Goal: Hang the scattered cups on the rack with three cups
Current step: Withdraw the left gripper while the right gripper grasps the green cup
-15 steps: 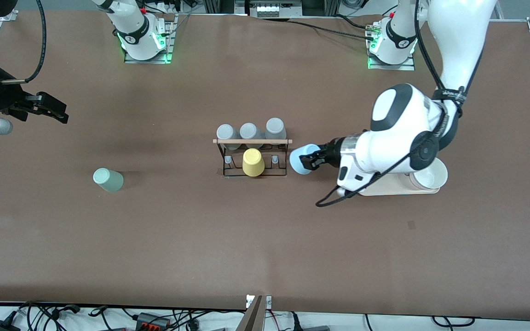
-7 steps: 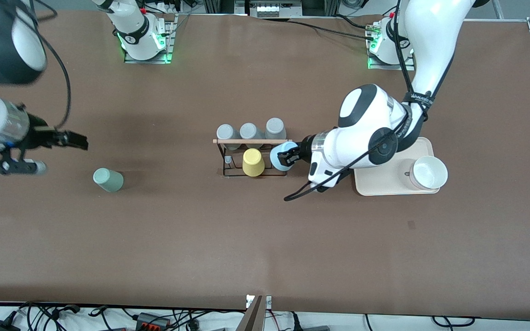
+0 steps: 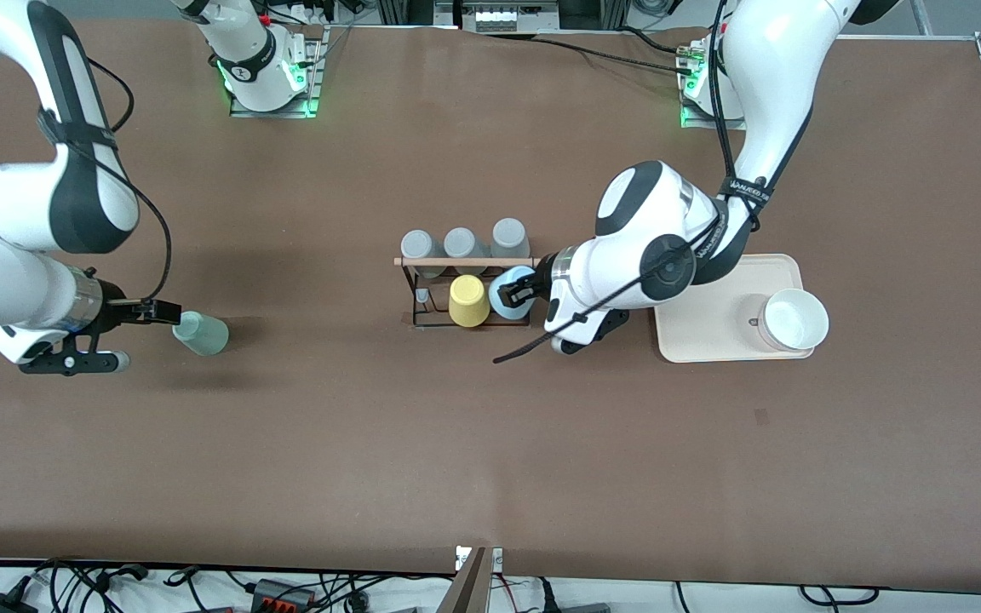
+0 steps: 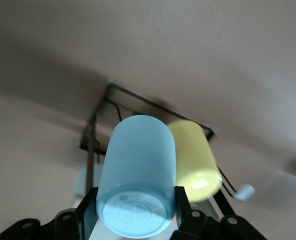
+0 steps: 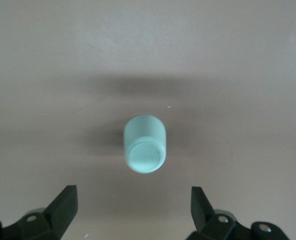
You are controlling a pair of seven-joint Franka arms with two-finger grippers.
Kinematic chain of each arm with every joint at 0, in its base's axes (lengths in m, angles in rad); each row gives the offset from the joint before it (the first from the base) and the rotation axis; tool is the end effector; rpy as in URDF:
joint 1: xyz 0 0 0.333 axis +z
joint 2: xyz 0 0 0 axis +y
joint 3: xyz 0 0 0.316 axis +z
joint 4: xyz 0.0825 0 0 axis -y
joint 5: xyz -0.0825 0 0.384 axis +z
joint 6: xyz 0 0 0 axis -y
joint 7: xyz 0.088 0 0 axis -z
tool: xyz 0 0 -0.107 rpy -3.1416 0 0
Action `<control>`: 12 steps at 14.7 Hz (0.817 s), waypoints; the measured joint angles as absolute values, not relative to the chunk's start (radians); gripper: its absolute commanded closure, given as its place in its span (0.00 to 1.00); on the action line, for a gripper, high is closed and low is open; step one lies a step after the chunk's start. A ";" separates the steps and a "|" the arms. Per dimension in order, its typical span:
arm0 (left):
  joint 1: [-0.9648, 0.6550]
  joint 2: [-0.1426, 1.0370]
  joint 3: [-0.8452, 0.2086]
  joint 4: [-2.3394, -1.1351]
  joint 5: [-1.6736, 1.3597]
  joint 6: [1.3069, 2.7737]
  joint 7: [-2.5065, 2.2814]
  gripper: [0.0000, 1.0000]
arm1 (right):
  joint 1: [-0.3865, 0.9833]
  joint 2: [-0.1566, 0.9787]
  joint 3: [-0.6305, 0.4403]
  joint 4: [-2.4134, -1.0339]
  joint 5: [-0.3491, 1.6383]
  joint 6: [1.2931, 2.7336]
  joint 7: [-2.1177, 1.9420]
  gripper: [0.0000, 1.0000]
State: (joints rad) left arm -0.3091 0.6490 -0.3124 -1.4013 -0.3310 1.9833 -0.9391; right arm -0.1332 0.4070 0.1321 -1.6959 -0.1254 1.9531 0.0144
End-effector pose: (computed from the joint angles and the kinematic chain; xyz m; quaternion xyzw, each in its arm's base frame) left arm 0.5976 -0.3980 0.3420 0.9380 0.2477 -0.1844 0.1573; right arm 0.6447 -0.0168 0.3499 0.9968 0.0164 -0.0723 0.0304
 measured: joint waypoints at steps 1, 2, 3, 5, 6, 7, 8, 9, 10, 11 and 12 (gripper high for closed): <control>-0.315 0.653 -0.312 -1.401 -0.310 1.984 -0.939 0.60 | -0.140 0.409 0.132 -1.731 -0.127 1.992 0.006 0.00; -0.321 0.656 -0.312 -1.401 -0.301 1.984 -0.939 0.01 | -0.142 0.412 0.132 -1.758 -0.127 2.022 -0.001 0.00; -0.325 0.659 -0.312 -1.401 -0.290 1.984 -0.937 0.00 | -0.142 0.415 0.132 -1.779 -0.127 2.044 -0.003 0.00; -0.325 0.659 -0.312 -1.398 -0.272 1.987 -0.936 0.00 | -0.142 0.431 0.133 -1.810 -0.145 2.092 -0.004 0.00; -0.319 0.656 -0.310 -1.387 -0.271 1.985 -0.936 0.00 | -0.143 0.442 0.133 -1.823 -0.154 2.118 -0.004 0.00; -0.300 0.647 -0.308 -1.375 -0.270 1.973 -0.935 0.00 | -0.144 0.453 0.132 -1.834 -0.159 2.143 -0.004 0.00; -0.268 0.627 -0.307 -1.361 -0.266 1.941 -0.917 0.00 | -0.146 0.465 0.132 -1.846 -0.162 2.168 -0.004 0.00; -0.224 0.599 -0.306 -1.351 -0.263 1.899 -0.864 0.00 | -0.150 0.475 0.132 -1.855 -0.162 2.190 -0.004 0.00; -0.171 0.564 -0.304 -1.346 -0.261 1.850 -0.788 0.00 | -0.154 0.486 0.132 -1.863 -0.162 2.206 -0.005 0.00; -0.113 0.528 -0.303 -1.344 -0.260 1.790 -0.711 0.00 | -0.158 0.493 0.132 -1.867 -0.163 2.216 -0.007 0.00; -0.058 0.495 -0.302 -1.343 -0.259 1.732 -0.644 0.00 | -0.161 0.498 0.132 -1.870 -0.163 2.221 -0.008 0.00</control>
